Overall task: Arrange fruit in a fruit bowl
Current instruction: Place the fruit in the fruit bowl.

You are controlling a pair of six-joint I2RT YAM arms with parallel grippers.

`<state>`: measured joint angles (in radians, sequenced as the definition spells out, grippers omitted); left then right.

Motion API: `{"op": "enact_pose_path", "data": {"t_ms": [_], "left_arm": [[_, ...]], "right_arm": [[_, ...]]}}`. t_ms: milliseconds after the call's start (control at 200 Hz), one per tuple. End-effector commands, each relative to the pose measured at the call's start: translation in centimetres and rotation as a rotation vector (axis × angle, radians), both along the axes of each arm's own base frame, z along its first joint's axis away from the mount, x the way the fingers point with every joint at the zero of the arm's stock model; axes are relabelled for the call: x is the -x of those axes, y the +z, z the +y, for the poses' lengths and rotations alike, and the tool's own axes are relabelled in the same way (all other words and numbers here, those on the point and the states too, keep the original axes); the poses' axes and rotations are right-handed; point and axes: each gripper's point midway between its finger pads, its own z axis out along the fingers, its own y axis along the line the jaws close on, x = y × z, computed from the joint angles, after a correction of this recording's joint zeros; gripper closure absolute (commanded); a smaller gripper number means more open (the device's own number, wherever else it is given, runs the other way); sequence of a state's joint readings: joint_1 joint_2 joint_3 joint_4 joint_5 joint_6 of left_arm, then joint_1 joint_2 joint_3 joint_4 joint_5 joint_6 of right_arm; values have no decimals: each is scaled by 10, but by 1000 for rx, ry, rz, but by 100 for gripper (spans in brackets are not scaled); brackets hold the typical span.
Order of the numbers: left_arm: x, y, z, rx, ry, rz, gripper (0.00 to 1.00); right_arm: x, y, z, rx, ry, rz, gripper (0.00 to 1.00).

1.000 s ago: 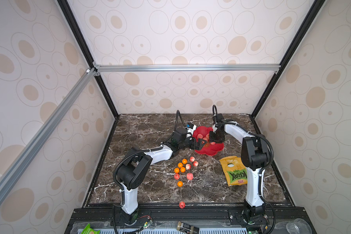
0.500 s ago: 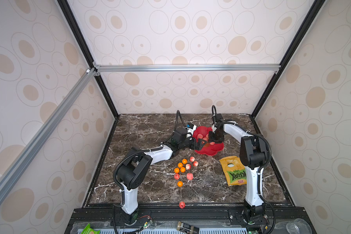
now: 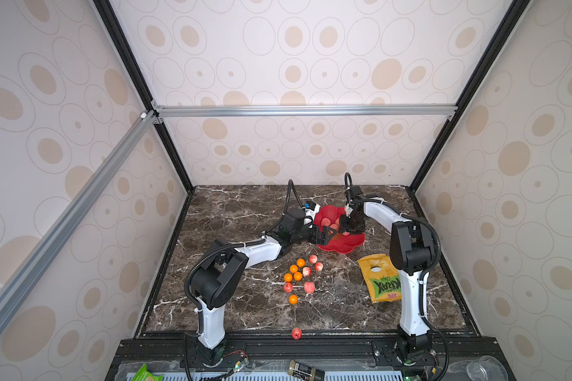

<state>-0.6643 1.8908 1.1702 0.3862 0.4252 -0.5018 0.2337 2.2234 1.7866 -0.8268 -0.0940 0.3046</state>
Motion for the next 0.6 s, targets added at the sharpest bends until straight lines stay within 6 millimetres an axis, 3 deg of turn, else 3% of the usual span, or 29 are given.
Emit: {"op": "enact_pose_path", "data": {"t_ms": [0,310,595], "left_arm": [[0,13,-8,7,-26,-41,1],[4,32,2,1,-7,-74,1],[22,49,20,9,16,-94,1]], "right_arm": [[1,4,-2,10,5,8,46],[4,46,-6,8,-5,-66,40],[28,80,-8,2,-17,-122,40]]}}
